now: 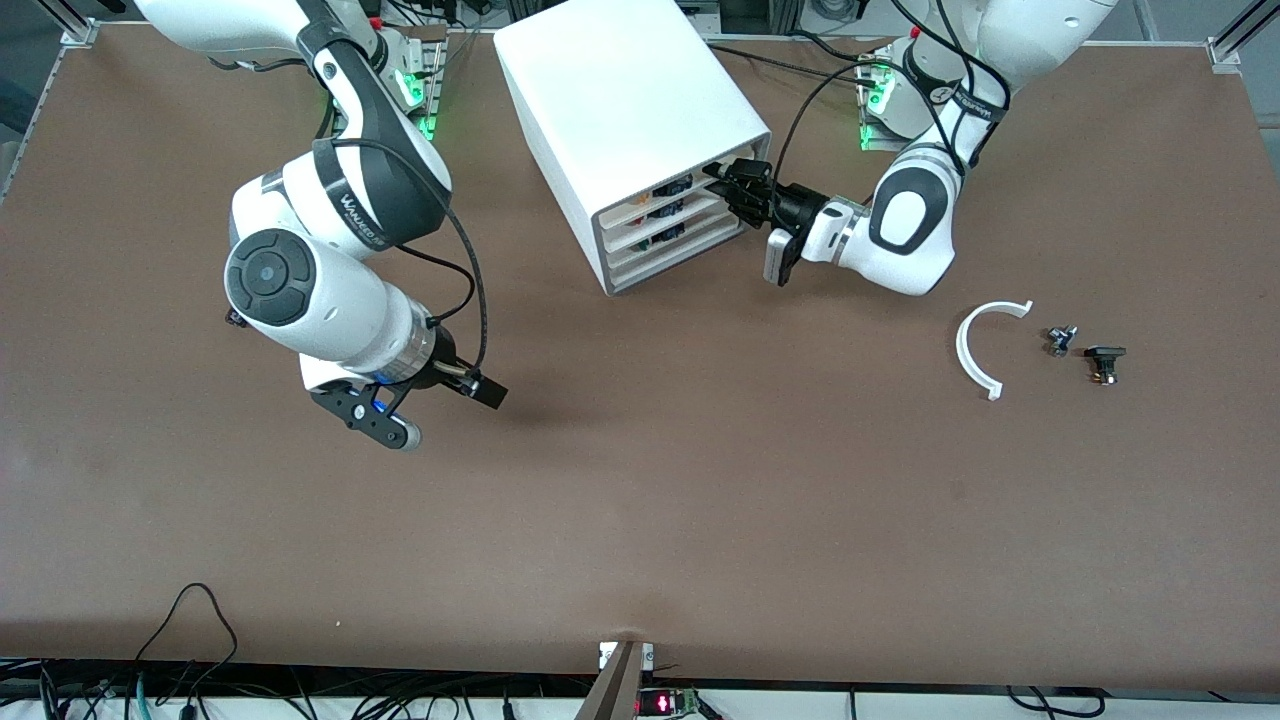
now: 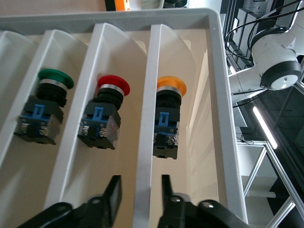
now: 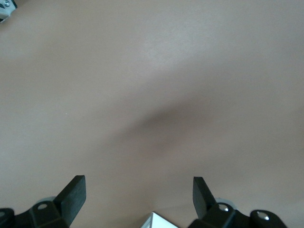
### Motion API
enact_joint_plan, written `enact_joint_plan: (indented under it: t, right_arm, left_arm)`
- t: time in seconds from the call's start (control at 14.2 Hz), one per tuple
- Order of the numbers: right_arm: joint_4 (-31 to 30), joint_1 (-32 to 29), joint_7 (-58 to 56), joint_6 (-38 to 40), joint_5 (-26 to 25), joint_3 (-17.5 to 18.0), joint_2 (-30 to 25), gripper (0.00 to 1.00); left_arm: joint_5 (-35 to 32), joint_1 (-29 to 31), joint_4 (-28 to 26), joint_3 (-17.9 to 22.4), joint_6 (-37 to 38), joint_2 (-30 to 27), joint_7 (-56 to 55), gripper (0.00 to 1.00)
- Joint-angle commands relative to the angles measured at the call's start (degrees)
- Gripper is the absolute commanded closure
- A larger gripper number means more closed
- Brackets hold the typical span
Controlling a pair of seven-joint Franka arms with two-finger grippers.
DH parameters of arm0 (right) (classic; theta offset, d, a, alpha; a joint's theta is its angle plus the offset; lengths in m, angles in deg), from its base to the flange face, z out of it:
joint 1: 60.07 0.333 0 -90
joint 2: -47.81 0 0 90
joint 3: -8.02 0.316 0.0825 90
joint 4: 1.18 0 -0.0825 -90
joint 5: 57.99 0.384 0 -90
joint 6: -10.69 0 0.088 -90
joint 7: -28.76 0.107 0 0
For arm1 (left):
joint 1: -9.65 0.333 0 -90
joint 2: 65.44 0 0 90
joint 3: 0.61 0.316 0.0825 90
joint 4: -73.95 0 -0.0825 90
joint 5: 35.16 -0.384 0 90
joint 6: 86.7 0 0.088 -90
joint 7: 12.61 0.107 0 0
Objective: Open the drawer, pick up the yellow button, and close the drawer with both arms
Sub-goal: 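Pull the drawer open with the left gripper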
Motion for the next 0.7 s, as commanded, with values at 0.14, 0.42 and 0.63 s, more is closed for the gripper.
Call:
enact_joint_plan:
  t: [0.14,0.42,0.63]
  right_arm:
    - [3.9,1.8,4.1,-2.1,0.4,-0.2,2.6,0.0]
    - [7.8,3.7,8.4,-3.5,0.3,-0.3,4.5,0.0]
    - [8.3,4.9,11.3,-5.8,0.4,-0.2,4.5,0.0]
  left_arm:
    - [1.9,0.2,-0.6,-0.4,-0.4,0.3,1.7,1.0]
    - [-1.6,3.6,6.3,0.4,-0.3,4.1,0.6,1.0]
    - [-8.1,6.5,15.2,0.7,-0.3,10.9,-0.9,1.0]
